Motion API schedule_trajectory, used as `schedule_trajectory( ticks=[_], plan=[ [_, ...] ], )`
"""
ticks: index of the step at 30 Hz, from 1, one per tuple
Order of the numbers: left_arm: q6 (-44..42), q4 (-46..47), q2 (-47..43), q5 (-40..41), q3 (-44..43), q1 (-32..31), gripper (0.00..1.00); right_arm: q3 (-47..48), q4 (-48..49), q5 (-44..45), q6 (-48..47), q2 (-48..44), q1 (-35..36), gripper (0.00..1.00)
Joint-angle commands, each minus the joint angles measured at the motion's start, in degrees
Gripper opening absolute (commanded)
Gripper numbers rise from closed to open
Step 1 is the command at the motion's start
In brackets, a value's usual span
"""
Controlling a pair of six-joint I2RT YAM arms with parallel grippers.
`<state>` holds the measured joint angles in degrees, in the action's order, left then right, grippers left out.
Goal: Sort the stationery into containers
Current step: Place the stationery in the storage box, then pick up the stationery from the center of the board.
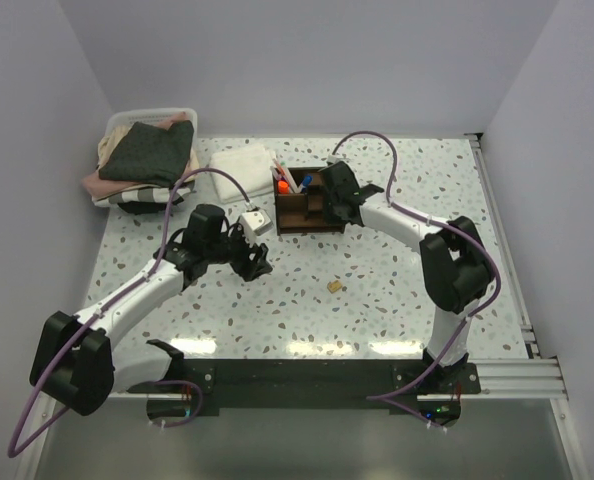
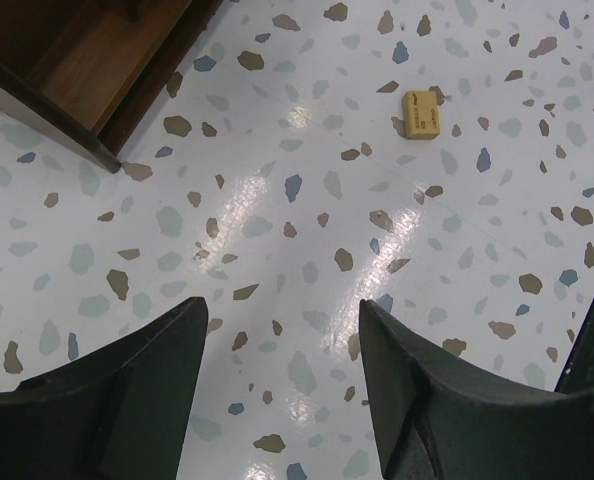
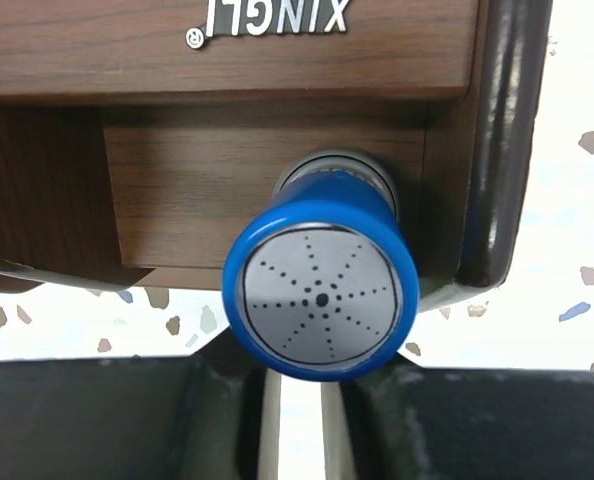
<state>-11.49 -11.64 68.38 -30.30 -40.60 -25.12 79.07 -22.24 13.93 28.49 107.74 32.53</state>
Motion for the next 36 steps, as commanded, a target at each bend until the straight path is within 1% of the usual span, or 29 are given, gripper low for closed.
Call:
schedule_trajectory(
  ticks=[1,2,3,6,14,17,18,20,21,22,24,25,26,28,29,30,31,32,33,34,35,36],
  plan=[
    [0.5,2.23,-0.26,-1.16,-0.45,0.43,0.67,2.93,2.38,2.33,0.16,0.54,0.6,0.21],
    [0.5,2.23,-0.35,-1.07,-0.36,0.43,0.67,2.93,2.38,2.33,0.16,0.45,0.77,0.24],
    [0.67,2.23,-0.44,-1.16,-0.36,0.43,0.67,2.85,2.46,2.06,0.07,0.45,0.78,0.34],
    [0.68,2.15,-0.62,-1.07,-0.36,0.43,0.67,2.67,2.29,1.8,0.16,0.01,0.86,0.45],
    [0.06,1.09,-1.14,-1.34,-0.88,0.52,0.67,0.56,0.45,1.36,0.42,-2.97,1.13,0.45],
    [-0.47,-0.05,-1.23,-1.51,-1.85,0.52,0.67,-1.98,-1.57,-0.13,0.43,-6.22,1.04,0.45],
    [-0.9,-0.31,-1.23,-1.51,-2.11,0.52,0.67,-4.08,-2.01,-0.66,-0.01,-8.75,1.04,0.45],
    [-1.26,-1.37,-1.49,-1.25,-2.81,0.52,0.67,-6.81,-2.9,-3.99,-2.99,-11.4,1.04,0.45],
    [-1.52,-1.8,-1.58,-0.99,-2.99,0.52,0.67,-10.04,-2.46,-6.61,-5.35,-14.29,1.04,0.46],
    [-1.61,-2.68,-1.58,-0.98,-3.17,0.52,0.68,-11.81,-1.15,-11.6,-10.6,-15.53,1.13,0.46],
    [-1.17,-3.91,-1.58,-0.2,-3.26,0.52,0.68,-17.07,0.26,-17.33,-16.59,-19.39,1.04,0.47],
    [-0.47,-4.09,-1.58,0.33,-2.91,0.43,0.7,-18.84,1.22,-20.23,-21.58,-20.81,1.13,0.47],
    [0.32,-4.09,-1.58,0.42,-2.65,-0.01,0.71,-20.43,1.67,-20.61,-23.46,-22.04,1.13,0.47],
    [3.3,-4.01,-1.49,5.75,-2.12,-2.89,0.72,-24.91,3.33,-19.74,-28.11,-25.89,1.13,0.48],
    [4.27,-3.74,-1.32,7.44,-1.42,-6.48,0.71,-26.14,3.78,-17.04,-28.4,-27.14,1.04,0.48],
    [6.54,-3.22,-1.06,11.46,-1.06,-8.26,0.72,-28.33,4.13,-14.92,-30.23,-28.54,1.13,0.48],
    [7.78,-2.95,0.16,13.41,-1.41,-10.01,0.72,-29.31,4.13,-14.12,-30.34,-30.9,1.04,0.49],
    [10.93,-2.43,1.05,14.56,-1.59,-12.29,0.72,-29.93,4.22,-9.24,-30.25,-32.23,0.95,0.5],
    [13.22,-1.55,2.27,16.05,-1.68,-13.27,0.71,-31.42,4.31,-7.36,-30.16,-33.64,0.95,0.5],
    [15.59,-0.94,4.89,16.59,-2.02,-14.33,0.71,-32.21,4.92,-6.21,-30.6,-34.96,0.78,0.51],
    [20.23,-0.06,5.97,16.94,-2.11,-15.99,0.7,-34.14,5.45,-5.94,-31.38,-38.45,0.25,0.52],
    [22.19,2.21,6.93,17.29,-1.94,-16.79,0.7,-35.2,6.5,-6.89,-34.35,-40.14,0.08,0.52]
  ],
)
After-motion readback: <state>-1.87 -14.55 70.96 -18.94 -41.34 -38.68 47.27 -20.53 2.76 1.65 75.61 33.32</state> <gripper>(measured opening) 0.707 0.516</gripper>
